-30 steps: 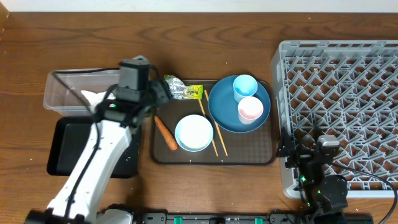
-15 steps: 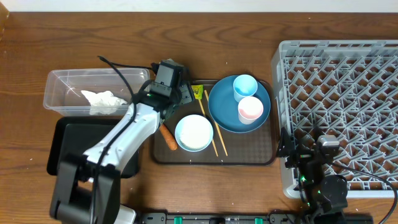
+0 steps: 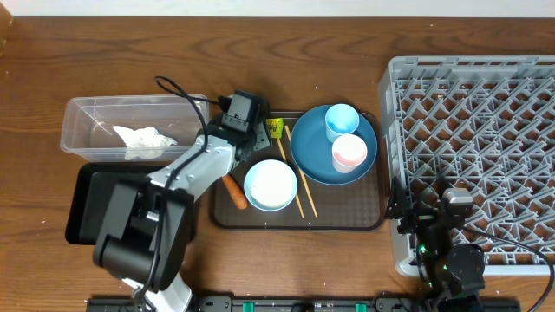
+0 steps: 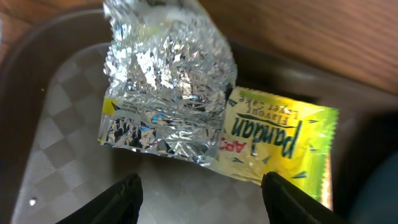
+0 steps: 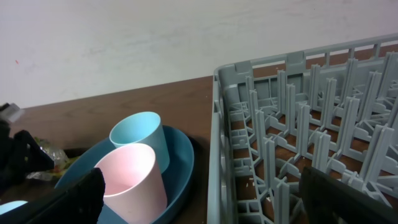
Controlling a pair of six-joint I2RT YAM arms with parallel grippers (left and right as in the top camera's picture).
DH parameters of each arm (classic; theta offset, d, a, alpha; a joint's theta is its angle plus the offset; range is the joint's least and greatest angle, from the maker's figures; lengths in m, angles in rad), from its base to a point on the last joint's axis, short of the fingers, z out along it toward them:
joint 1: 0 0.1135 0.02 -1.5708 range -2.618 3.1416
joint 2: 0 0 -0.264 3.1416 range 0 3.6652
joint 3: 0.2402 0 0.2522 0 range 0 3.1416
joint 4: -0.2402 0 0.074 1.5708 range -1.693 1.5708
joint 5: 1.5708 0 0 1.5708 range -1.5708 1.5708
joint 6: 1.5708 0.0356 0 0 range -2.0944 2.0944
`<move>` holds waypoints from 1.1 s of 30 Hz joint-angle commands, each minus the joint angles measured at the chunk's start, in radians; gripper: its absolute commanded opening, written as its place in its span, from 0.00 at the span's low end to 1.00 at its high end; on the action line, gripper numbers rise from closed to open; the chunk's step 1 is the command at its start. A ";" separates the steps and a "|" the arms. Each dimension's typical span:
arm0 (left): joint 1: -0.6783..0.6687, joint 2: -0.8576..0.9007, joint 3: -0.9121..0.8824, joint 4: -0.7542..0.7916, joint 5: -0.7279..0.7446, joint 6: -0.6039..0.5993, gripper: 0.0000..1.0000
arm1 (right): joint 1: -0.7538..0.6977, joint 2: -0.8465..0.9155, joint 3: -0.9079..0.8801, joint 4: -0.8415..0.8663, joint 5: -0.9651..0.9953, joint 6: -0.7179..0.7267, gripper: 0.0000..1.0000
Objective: Sort waste into correct bins and load items into the dishwasher rack
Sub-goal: 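Grasp the foil and yellow wrapper together with the left gripper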
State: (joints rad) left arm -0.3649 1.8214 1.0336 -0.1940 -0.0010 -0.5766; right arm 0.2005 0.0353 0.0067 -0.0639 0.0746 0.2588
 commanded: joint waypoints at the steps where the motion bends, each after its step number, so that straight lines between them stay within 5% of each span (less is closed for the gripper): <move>1: -0.001 0.028 0.000 0.010 -0.019 -0.005 0.65 | -0.001 0.000 -0.001 -0.004 0.000 -0.006 0.99; 8: -0.002 0.070 0.000 0.040 -0.019 -0.005 0.65 | -0.001 0.000 -0.001 -0.004 0.000 -0.006 0.99; 17: -0.001 0.073 0.000 0.043 -0.019 -0.005 0.29 | -0.001 0.000 -0.001 -0.004 0.000 -0.006 0.99; 23: 0.000 0.054 0.006 0.055 -0.018 -0.005 0.19 | -0.001 0.000 -0.001 -0.004 0.000 -0.006 0.99; 26: 0.000 0.018 0.014 0.055 -0.018 -0.004 0.06 | -0.001 0.000 -0.001 -0.004 0.000 -0.006 0.99; 33: 0.000 -0.120 0.014 0.050 -0.019 -0.002 0.06 | -0.001 0.000 -0.001 -0.004 0.000 -0.006 0.99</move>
State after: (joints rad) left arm -0.3649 1.7763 1.0336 -0.1452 -0.0071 -0.5793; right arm 0.2005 0.0353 0.0071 -0.0635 0.0746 0.2588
